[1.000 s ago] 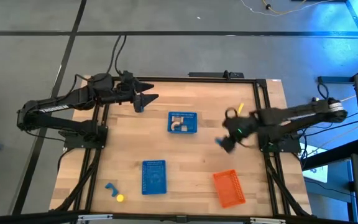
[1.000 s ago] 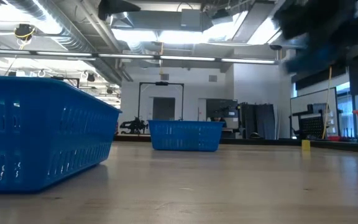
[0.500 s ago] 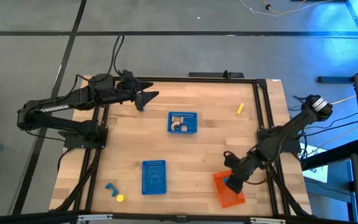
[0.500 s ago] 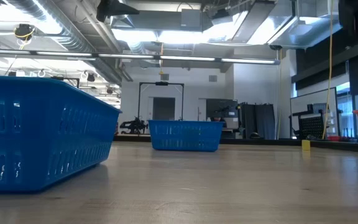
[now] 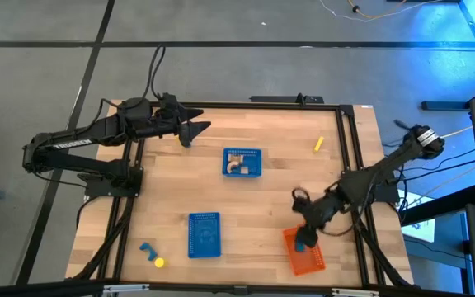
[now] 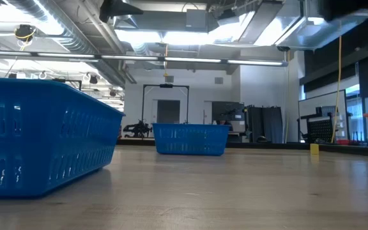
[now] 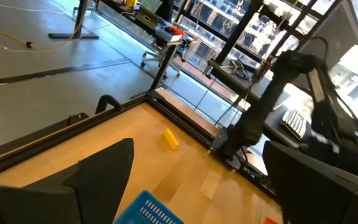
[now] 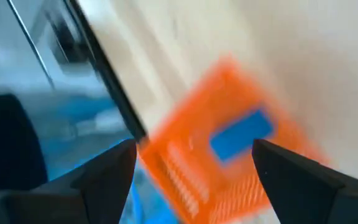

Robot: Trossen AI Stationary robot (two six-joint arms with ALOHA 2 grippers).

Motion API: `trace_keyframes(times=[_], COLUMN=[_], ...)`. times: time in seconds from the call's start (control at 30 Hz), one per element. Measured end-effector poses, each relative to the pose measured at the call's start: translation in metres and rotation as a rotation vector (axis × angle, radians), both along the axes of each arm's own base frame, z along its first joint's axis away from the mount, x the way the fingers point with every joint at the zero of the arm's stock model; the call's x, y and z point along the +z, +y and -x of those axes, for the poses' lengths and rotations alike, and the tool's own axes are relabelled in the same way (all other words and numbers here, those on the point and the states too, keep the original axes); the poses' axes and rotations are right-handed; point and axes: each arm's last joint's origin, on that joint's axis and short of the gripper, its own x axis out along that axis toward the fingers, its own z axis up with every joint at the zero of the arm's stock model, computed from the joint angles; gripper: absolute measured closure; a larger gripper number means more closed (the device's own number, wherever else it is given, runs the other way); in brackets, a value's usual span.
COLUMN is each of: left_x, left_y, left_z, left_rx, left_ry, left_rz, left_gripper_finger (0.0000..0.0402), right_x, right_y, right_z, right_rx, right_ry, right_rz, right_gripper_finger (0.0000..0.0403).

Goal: Sort & place blocks by color
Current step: Put the top blue block into the orange basket

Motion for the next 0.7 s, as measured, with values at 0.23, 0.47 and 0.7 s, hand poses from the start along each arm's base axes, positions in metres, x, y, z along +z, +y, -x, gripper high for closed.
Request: trace_keyframes(times=[0.23,0.47,0.7], left_x=[0.0,-0.002,-0.007], left_y=[-0.005,-0.008,-0.016], left_z=[-0.002,-0.002,-0.003], left_rx=[-0.191,-0.258,-0.269], left_ry=[0.032,0.059,0.105], left_rz=[-0.104,-0.143,-0.113], left_gripper_finger=[0.0052,0.0052,0.0052], right_x=[0.023,0.059,0.086], right_y=[-0.055,-0.094,-0.11], right_z=[-0.021,-0.051,-0.058], right_rx=[-0.003,-0.036,-0.08], right_ry=[-0.346,-0.712,-0.812], right_rz=[0.369,0.589,0.69], right_gripper_finger=[0.0081,0.008,0.008])
